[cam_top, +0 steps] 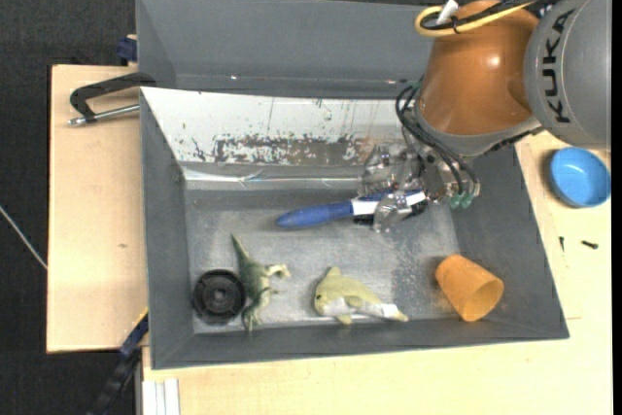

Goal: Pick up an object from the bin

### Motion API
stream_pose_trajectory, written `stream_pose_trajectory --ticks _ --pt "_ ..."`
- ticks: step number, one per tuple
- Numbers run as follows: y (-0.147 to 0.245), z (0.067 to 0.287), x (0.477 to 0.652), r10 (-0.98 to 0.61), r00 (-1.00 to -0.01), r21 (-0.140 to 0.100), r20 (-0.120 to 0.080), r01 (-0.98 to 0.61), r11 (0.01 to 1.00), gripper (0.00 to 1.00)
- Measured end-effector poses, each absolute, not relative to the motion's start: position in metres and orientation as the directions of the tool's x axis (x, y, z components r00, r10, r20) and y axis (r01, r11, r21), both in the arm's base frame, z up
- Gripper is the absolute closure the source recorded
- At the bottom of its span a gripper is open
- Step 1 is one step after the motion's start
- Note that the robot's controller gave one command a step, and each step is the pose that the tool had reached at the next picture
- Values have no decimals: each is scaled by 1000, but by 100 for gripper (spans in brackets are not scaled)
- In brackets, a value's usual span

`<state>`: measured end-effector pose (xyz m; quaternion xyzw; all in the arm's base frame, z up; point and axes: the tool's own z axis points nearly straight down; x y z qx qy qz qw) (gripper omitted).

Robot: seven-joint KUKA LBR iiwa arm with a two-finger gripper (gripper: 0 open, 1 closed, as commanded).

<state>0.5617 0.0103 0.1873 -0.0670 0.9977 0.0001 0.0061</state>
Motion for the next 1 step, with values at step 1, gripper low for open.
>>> stream_pose_trajectory --ticks 1 --pt "8 219 566 -139 -990 0 -9 -139 990 100"
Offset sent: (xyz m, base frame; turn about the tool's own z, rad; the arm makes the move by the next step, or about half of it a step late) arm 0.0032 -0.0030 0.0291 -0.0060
